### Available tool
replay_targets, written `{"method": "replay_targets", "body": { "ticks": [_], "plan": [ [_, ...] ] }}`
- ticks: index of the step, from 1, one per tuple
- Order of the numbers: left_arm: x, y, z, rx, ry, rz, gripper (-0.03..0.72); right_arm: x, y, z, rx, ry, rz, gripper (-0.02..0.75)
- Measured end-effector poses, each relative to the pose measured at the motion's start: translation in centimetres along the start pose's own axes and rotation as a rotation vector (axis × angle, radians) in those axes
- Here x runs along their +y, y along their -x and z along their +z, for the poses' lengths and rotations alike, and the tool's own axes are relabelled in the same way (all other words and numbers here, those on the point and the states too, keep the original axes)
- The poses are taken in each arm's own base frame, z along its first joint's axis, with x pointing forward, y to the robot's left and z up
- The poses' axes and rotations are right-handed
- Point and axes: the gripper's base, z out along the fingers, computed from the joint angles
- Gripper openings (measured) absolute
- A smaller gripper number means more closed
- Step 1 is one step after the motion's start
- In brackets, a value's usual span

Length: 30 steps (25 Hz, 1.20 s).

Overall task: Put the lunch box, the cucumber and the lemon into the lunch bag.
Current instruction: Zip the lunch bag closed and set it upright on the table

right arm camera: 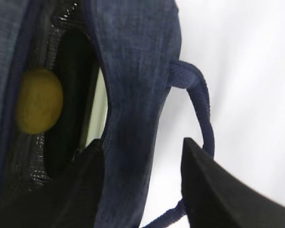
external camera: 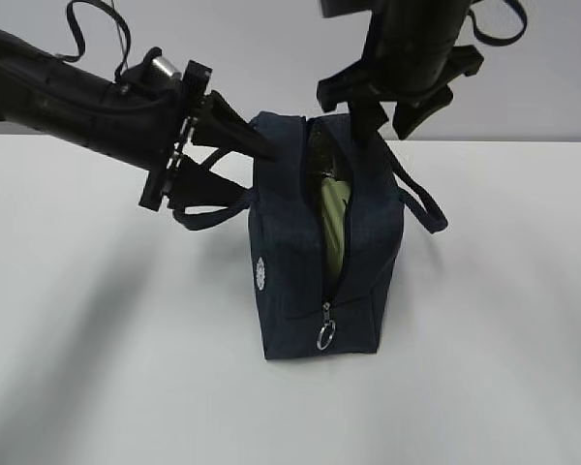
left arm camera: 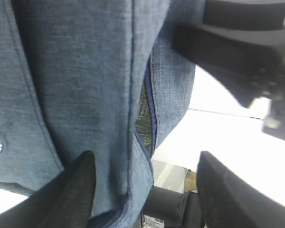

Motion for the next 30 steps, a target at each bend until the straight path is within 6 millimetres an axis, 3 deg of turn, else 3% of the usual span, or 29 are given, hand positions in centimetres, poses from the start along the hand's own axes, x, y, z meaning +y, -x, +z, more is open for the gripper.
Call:
{"method": "replay_targets", "body": {
  "ticks": [7, 12, 16, 23, 27, 30],
  "plan": [
    [-1.5, 0.4, -3.7, -0.093, -0.021, 0.034, 0.466, -0.2, -0.5, -4.7, -0.097, 0.048, 0.019, 0.394],
    [-4.2, -0.7, -5.4, -0.123, -0.029, 0.110, 0.411, -0.5, -1.1, -8.9, -0.188, 0.079, -0.035, 0.394],
    [-6.1, -2.7, -7.0, -0.106, 0.075, 0.243, 0.344, -0.8, -1.6, -10.9, -0.232, 0.084, -0.055, 0.394],
    [-8.3, -6.7, -8.5, -0.033, 0.380, 0.399, 0.321, -0.3, -1.8, -11.5, -0.235, 0.144, -0.063, 0.395],
    [-9.2, -8.9, -9.0, -0.019, 0.577, 0.424, 0.293, -0.7, -3.0, -14.2, -0.293, 0.152, -0.074, 0.394],
    [-10.2, -10.3, -9.4, -0.039, 0.654, 0.435, 0.258, -1.1, -5.0, -16.3, -0.323, 0.155, -0.088, 0.394]
  ]
}}
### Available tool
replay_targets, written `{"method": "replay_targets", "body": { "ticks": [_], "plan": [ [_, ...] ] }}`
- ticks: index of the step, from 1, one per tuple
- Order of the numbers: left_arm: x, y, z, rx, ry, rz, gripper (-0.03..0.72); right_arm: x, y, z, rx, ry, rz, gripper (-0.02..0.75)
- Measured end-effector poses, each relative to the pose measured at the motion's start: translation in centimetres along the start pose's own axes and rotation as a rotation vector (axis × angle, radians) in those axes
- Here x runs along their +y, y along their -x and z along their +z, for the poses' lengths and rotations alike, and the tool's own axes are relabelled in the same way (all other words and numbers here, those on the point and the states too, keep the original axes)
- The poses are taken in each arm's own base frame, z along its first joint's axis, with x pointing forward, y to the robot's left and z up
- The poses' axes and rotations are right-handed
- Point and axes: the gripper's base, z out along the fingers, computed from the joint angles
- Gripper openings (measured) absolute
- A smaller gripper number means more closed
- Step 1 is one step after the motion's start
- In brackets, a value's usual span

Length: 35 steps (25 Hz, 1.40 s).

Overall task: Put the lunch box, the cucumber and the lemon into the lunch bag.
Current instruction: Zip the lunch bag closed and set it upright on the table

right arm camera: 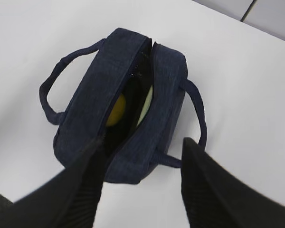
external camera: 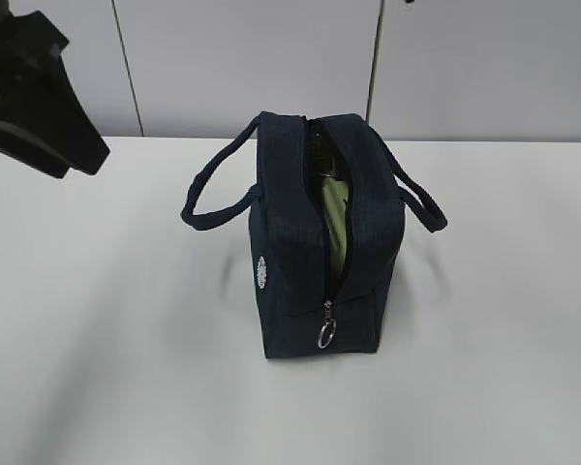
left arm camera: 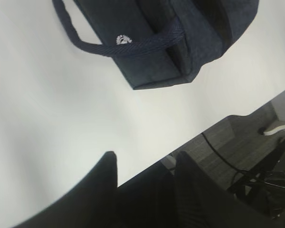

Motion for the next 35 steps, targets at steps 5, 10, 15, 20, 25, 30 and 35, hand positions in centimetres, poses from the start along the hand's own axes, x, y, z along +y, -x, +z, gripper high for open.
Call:
{"method": "replay_targets", "body": {
  "ticks": [5, 10, 15, 20, 25, 30, 35],
  "plan": [
    [-1.0, -0.8, -1.1, -0.015, 0.012, 0.009, 0.242, 0.5, -3.5, -2.6, -0.093, 0.010, -0.010, 0.393],
    [-1.1, -0.8, -1.2, -0.016, 0.012, 0.005, 0.239, 0.5, -8.8, -3.5, -0.234, 0.017, -0.006, 0.372],
    [-1.0, -0.8, -1.2, -0.015, 0.022, 0.009, 0.238, 0.4, -14.2, -3.0, -0.301, 0.023, -0.003, 0.369],
    [-1.6, -1.0, -0.8, 0.001, 0.044, 0.052, 0.238, 0.3, -17.4, -1.8, -0.319, 0.016, -0.057, 0.369],
    [-2.8, -1.4, -0.3, 0.023, 0.046, 0.110, 0.238, 0.7, -19.3, 0.4, -0.305, 0.065, -0.057, 0.368],
    [-3.2, -1.6, -0.1, 0.032, 0.058, 0.139, 0.237, 1.4, -21.8, 3.0, -0.291, 0.162, 0.002, 0.368],
    [-3.1, -1.6, -0.1, 0.032, 0.074, 0.144, 0.237, 2.0, -23.7, 4.5, -0.293, 0.246, 0.020, 0.368]
  ]
}}
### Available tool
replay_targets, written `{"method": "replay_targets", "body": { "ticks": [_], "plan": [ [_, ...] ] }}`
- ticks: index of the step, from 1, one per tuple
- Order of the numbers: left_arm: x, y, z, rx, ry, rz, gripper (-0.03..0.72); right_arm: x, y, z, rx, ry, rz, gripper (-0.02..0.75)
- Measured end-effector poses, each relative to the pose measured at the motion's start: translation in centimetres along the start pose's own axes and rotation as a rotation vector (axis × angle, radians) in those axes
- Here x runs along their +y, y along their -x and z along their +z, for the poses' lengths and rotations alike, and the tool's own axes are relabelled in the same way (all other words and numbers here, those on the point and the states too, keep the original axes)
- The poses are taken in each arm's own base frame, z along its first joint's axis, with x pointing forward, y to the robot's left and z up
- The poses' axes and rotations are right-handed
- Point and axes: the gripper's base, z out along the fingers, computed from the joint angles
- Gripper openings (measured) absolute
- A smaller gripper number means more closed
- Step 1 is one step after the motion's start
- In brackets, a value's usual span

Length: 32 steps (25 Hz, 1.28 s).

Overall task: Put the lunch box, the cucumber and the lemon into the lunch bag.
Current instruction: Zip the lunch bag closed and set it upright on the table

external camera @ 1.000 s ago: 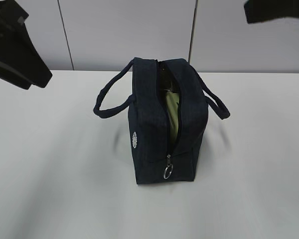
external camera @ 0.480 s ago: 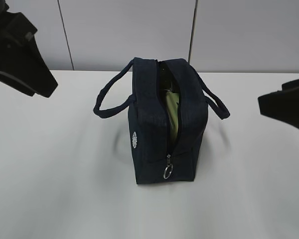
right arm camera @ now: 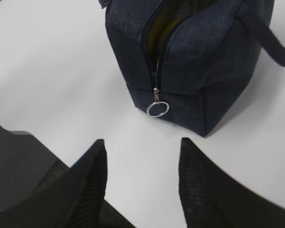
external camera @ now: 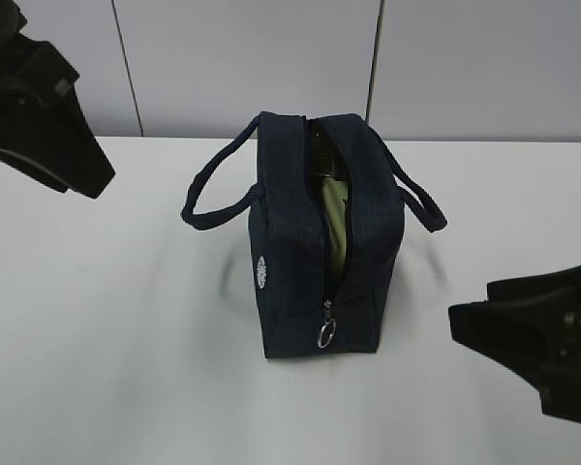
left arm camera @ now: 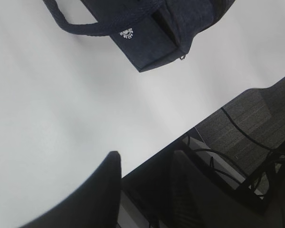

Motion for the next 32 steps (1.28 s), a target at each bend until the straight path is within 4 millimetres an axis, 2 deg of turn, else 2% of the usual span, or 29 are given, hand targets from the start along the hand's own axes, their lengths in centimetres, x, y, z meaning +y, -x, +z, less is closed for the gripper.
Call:
{"method": "replay_targets", "body": {
  "ticks": [5, 10, 13, 18, 22, 29, 32],
  "plan": [
    [0.0, 0.0, 0.0, 0.000, 0.005, 0.002, 0.237, 0.3, -1.7, 0.6, -0.038, 0.075, 0.021, 0.368],
    [0.0, 0.0, 0.0, 0.000, 0.005, 0.002, 0.237, 0.1, -3.0, 1.6, -0.091, 0.095, -0.048, 0.368],
    [0.0, 0.0, 0.0, 0.000, 0.005, 0.002, 0.237, 0.0, -3.8, 2.7, -0.062, 0.112, -0.103, 0.355],
    [0.1, 0.0, 0.0, 0.000, 0.007, 0.002, 0.237, 0.4, -4.9, 5.1, 0.039, 0.239, -0.137, 0.321],
    [0.1, 0.0, 0.0, 0.000, 0.007, 0.002, 0.237, 0.2, -4.7, 7.5, 0.104, 0.282, -0.155, 0.316],
    [0.1, 0.0, 0.0, 0.000, 0.007, 0.002, 0.237, -0.6, -3.2, 11.3, 0.147, 0.289, -0.143, 0.316],
    [0.1, 0.0, 0.0, 0.000, 0.007, 0.002, 0.237, -0.9, -3.4, 12.6, 0.178, 0.291, -0.130, 0.316]
  ]
}}
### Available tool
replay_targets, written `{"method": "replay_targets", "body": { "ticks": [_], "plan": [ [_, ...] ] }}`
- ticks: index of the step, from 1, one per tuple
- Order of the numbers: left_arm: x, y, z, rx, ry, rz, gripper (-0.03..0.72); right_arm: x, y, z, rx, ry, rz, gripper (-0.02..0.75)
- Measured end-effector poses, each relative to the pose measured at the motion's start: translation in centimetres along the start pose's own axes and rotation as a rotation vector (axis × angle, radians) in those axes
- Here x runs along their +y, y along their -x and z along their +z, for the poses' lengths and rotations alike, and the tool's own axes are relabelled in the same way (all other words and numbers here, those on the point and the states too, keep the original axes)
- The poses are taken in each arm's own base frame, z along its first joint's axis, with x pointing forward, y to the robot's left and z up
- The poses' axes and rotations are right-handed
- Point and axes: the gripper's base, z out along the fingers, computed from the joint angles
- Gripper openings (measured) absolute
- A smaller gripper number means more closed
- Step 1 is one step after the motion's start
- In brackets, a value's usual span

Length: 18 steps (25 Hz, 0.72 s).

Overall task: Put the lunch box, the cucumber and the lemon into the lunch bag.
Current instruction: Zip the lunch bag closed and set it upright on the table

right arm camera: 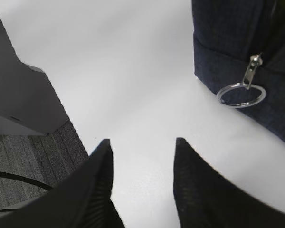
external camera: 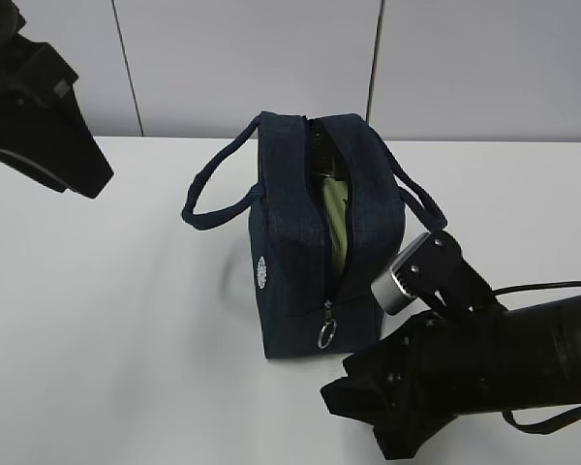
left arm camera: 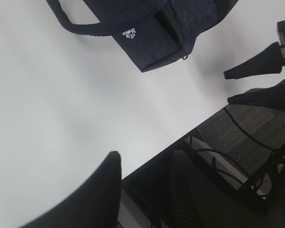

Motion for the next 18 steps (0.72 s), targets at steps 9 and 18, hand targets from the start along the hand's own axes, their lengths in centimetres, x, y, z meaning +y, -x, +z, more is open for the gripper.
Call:
{"method": "replay_targets", "body": {
  "ticks": [9, 18],
  "plan": [
    [0.0, 0.0, 0.0, 0.000, 0.002, -0.001, 0.237, -1.5, 0.4, 2.2, 0.042, -0.019, 0.020, 0.351],
    [0.0, 0.0, 0.0, 0.000, 0.002, -0.001, 0.237, -2.7, 1.3, 2.8, 0.048, -0.092, 0.029, 0.370]
  ]
}}
